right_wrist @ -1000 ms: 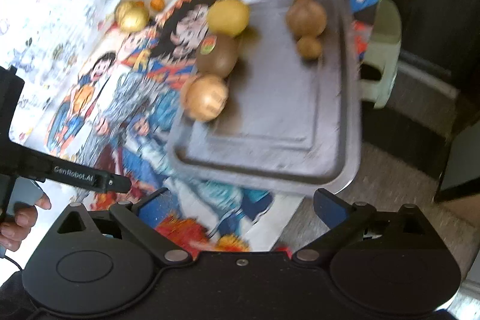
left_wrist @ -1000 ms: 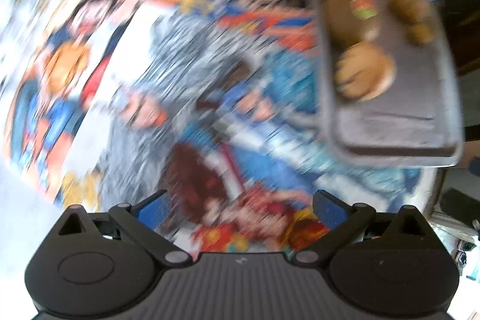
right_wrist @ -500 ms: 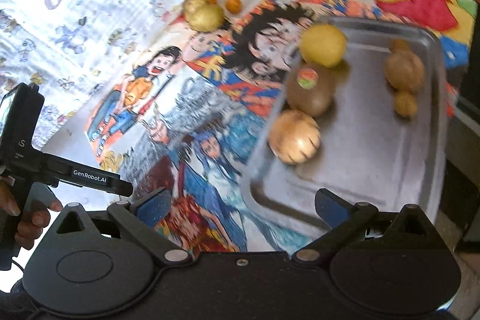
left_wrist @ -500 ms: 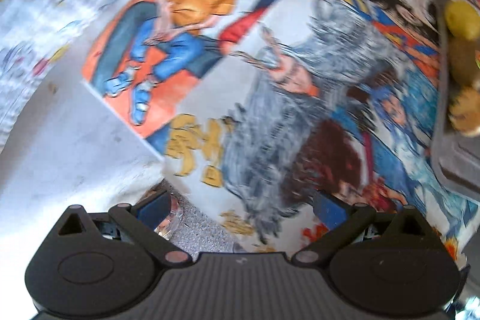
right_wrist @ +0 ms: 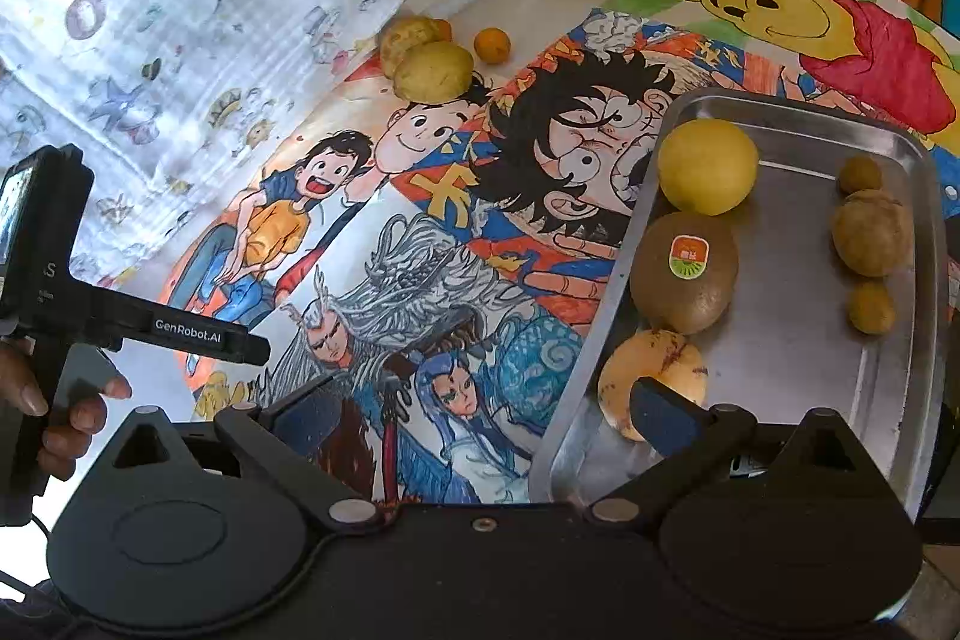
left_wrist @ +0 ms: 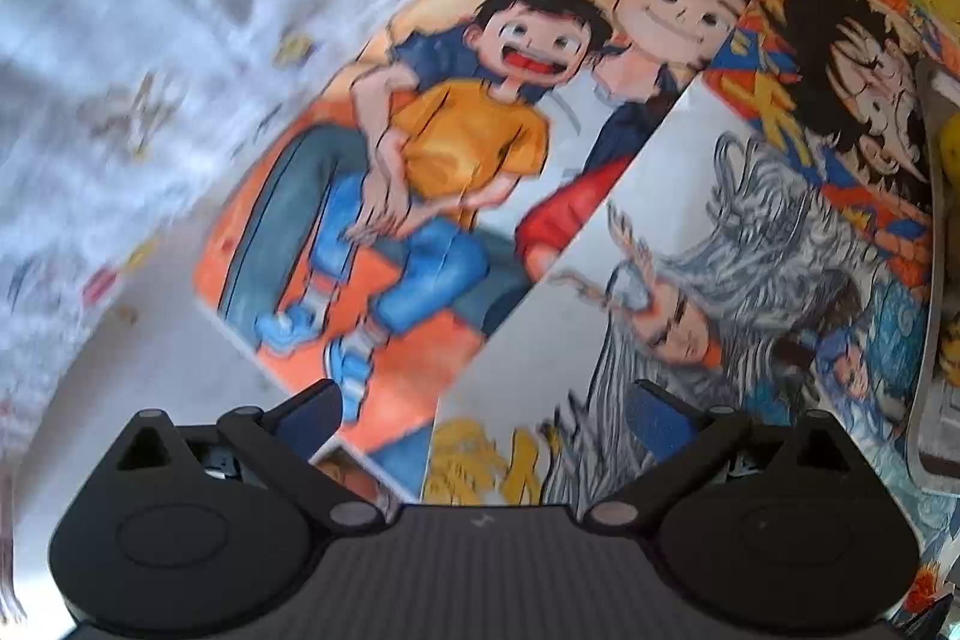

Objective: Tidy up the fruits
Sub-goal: 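Withdraw both tools from the tray toward the yellow pear and oranges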

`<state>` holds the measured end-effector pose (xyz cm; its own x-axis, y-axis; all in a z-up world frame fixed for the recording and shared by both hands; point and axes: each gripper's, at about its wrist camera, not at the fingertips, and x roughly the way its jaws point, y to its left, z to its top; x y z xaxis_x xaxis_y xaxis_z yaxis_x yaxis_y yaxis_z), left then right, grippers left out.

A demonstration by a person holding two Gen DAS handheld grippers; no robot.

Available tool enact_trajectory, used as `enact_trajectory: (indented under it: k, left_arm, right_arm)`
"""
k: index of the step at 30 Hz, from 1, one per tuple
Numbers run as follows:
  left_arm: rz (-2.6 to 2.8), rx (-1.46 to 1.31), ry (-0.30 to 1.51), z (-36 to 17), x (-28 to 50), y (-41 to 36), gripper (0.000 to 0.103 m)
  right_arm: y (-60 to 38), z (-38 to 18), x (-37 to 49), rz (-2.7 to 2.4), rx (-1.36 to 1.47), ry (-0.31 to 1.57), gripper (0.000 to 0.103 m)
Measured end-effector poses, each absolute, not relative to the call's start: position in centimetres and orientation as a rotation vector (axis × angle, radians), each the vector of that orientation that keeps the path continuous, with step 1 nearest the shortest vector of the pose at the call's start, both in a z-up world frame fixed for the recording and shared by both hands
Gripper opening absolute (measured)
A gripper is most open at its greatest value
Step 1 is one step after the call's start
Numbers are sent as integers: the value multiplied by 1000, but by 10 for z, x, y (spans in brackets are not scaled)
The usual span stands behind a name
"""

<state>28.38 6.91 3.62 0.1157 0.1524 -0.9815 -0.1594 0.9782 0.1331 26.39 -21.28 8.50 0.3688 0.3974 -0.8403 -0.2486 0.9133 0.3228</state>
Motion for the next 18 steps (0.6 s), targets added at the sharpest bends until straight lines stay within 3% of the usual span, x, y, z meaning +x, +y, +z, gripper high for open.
enact_trajectory:
  k: [18]
  left_arm:
    - [29, 74, 1276, 31, 334, 42, 102]
  right_arm:
    - [-232, 89, 329, 248, 177, 1034, 102]
